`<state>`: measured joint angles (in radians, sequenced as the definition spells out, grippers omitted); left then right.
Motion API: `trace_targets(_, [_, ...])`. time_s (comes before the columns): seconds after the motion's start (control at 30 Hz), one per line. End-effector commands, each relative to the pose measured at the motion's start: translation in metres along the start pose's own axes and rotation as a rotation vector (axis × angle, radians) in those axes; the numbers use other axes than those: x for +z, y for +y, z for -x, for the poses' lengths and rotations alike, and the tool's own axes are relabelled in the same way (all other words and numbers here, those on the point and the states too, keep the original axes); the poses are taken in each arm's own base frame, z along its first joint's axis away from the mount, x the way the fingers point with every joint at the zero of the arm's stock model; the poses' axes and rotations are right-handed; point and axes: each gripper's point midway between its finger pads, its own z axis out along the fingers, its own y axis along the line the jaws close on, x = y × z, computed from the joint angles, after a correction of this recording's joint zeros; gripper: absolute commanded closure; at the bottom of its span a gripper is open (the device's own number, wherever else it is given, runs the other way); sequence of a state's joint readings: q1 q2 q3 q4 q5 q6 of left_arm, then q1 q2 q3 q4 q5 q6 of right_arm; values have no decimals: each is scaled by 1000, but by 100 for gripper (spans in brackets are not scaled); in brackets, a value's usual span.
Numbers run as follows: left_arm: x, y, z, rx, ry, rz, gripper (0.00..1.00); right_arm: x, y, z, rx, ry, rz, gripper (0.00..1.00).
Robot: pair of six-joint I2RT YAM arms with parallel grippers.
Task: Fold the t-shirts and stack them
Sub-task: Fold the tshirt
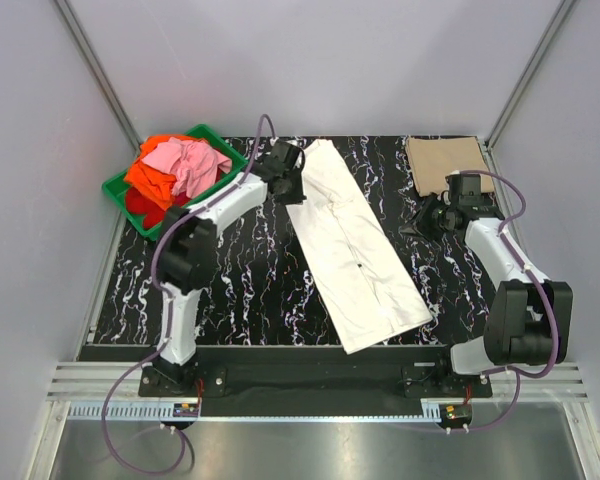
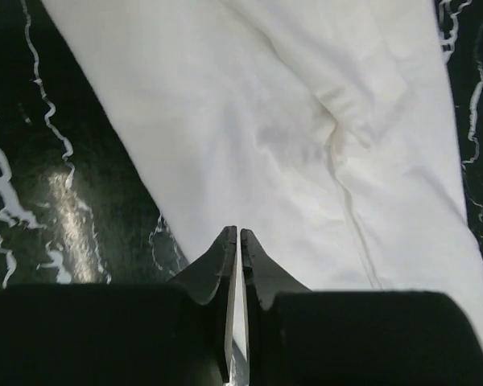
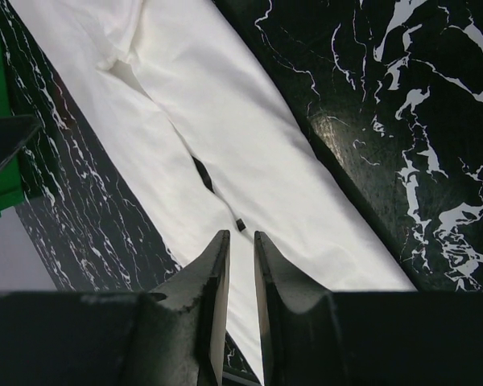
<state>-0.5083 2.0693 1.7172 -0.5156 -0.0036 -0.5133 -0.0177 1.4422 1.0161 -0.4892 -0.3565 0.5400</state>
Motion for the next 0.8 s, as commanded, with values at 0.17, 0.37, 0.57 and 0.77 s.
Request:
trace_targets(0.17, [72, 11, -3, -12, 75, 24, 91, -9, 20, 21, -10, -95, 62, 76])
trace_targets(0.37, [101, 34, -27, -2, 164, 101, 90, -21, 28, 29, -1, -148, 79, 76])
trace_targets(0.57, [110, 52, 7, -9, 122, 125, 89, -27, 33, 33, 0, -168, 91, 76])
trace_targets(0.77, [45, 1, 53, 72, 49, -86, 86, -34, 30, 22, 16, -158, 86, 76])
